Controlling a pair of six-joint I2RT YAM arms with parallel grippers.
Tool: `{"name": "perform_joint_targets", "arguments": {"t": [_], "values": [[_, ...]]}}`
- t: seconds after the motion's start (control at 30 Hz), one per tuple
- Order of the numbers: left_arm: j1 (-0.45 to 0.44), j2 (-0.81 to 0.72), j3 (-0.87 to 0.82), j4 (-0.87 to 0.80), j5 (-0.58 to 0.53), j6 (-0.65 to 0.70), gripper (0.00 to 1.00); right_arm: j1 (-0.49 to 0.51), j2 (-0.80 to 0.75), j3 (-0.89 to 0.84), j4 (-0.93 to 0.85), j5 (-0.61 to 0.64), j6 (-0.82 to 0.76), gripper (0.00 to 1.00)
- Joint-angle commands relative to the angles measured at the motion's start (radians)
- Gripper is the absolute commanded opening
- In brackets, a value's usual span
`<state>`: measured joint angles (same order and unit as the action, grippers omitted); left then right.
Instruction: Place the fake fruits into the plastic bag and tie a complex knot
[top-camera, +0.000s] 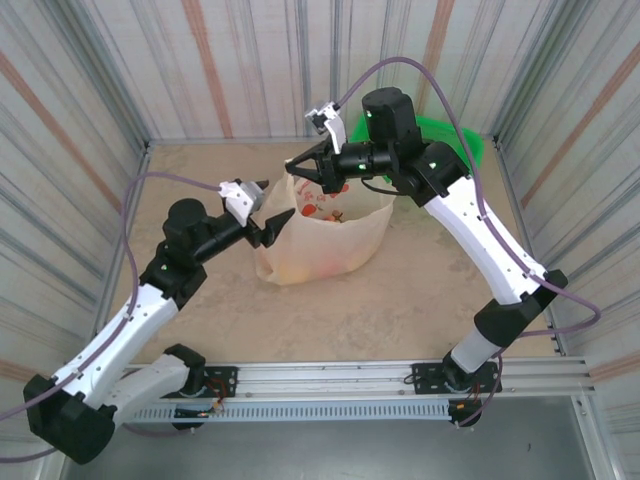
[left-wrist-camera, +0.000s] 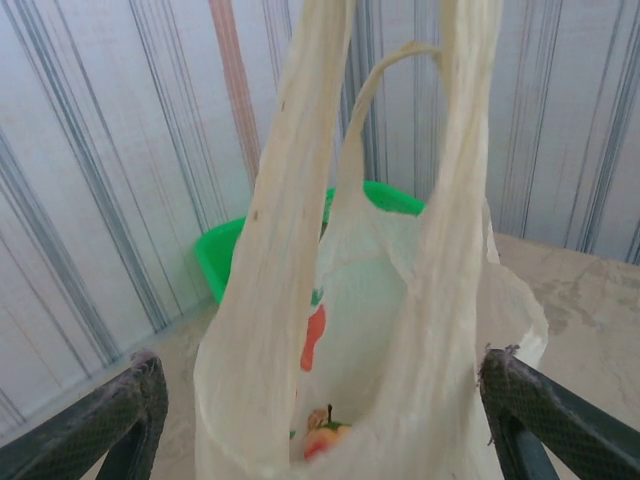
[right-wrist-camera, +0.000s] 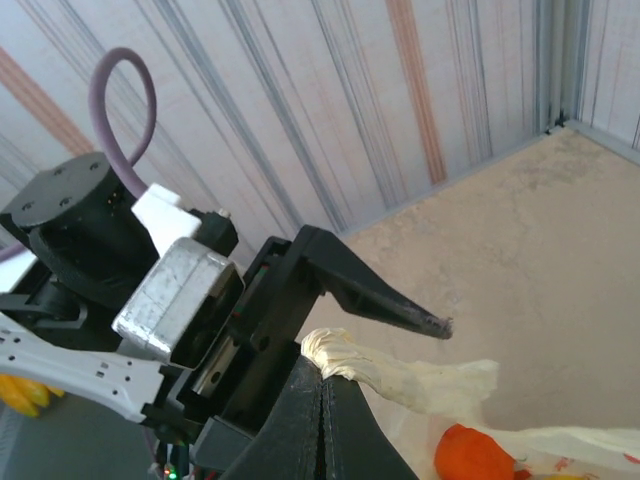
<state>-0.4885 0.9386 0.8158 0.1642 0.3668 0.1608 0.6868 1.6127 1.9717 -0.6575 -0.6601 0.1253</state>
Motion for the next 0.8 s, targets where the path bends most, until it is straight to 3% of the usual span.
{"name": "perform_joint_targets", "arguments": {"t": [0.0,0.07,0.23,0.33,0.5,0.67,0.77], "values": [[-0.004,0.004,0.009,0.114,0.094,-0.005,0.84,0.002,-0.003,-0.032,-0.004,-0.029,-0.013,0.00],[-0.012,0.000,-0.017,0.137,0.121,-0.008,0.84,0.006,-0.021,-0.073,0.037,-0.025,0.006,0.00],[-0.024,0.018,-0.083,0.227,0.034,-0.046,0.85,0.014,-0.041,-0.133,0.089,-0.037,0.026,0.00],[-0.050,0.048,-0.102,0.286,-0.042,-0.091,0.85,0.024,-0.051,-0.152,0.114,-0.033,0.031,0.00],[-0.140,0.043,-0.173,0.399,-0.255,-0.032,0.84,0.040,-0.065,-0.178,0.151,-0.025,0.042,0.00],[-0.148,0.035,-0.215,0.439,-0.174,-0.017,0.82,0.054,-0.077,-0.175,0.154,-0.018,0.039,0.00],[-0.153,0.040,-0.252,0.493,-0.207,-0.018,0.80,0.053,-0.086,-0.178,0.159,-0.011,0.037,0.00]]}}
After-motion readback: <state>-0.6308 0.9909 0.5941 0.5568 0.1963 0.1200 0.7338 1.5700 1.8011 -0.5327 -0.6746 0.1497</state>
